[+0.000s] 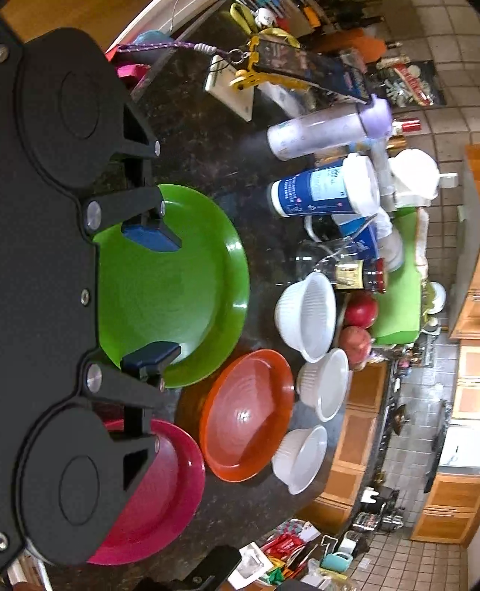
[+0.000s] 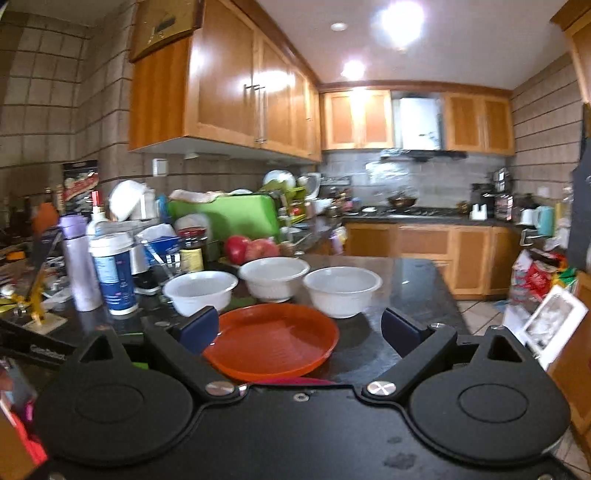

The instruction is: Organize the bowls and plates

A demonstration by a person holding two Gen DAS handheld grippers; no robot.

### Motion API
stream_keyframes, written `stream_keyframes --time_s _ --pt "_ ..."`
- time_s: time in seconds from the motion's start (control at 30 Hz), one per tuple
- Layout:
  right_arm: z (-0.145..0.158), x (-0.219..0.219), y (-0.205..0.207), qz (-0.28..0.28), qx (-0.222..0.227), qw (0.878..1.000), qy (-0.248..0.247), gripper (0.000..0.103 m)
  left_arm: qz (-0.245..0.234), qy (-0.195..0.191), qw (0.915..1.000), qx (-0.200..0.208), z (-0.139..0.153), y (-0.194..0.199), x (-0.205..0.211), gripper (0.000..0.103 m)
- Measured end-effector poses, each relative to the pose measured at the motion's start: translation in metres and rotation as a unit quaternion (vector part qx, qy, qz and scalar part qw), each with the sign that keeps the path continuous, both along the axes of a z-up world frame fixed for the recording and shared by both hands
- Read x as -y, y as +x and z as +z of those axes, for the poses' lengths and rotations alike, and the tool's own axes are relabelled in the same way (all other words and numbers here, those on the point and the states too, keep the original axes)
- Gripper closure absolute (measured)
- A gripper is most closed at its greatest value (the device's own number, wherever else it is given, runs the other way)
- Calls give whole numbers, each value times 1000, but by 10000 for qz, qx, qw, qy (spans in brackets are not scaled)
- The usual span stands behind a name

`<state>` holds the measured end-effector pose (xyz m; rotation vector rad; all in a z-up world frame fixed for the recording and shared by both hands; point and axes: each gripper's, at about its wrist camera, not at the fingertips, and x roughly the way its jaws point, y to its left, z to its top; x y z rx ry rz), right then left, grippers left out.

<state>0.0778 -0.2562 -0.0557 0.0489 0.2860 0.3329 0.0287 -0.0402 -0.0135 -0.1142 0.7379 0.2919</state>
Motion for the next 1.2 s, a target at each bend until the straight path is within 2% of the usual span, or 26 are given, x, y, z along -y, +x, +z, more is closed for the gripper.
stream_keyframes --time_s 0.07,0.2,0.33,0.5,0.63,0.73,0.8,0.93,1.1,1.2 --pt "-1 -2 2 109 -137 9998 12 4 95 34 9999 -19 0 -2 -3 44" --pt "-5 -6 11 457 -545 9973 164 16 340 77 9994 -34 -1 -8 -13 46" --pt "-11 -13 16 780 -969 9916 356 23 447 -198 9987 -142 -4 -13 -30 46" --pt "-15 -31 14 853 -1049 9899 424 27 563 -427 9973 -201 -9 -17 -51 47" --pt "-15 -46 9 868 -1015 9905 341 28 414 -622 9967 -328 -13 -13 -70 51" --pt "-14 -60 9 902 -1078 9894 375 31 172 -604 9969 -478 -15 -6 -82 51" --pt "-14 -70 11 948 -1196 9877 347 38 110 -563 9968 -564 -17 -1 -89 52" --pt "-17 -91 18 878 -1353 9865 277 44 -48 -573 9959 -699 -22 6 -102 57" --pt "-29 -115 34 799 -1806 9803 82 65 -252 -601 9943 -843 -30 18 -114 59" --pt "-35 -126 43 699 -1996 9774 -1 67 -355 -615 9940 -834 -31 23 -120 59"
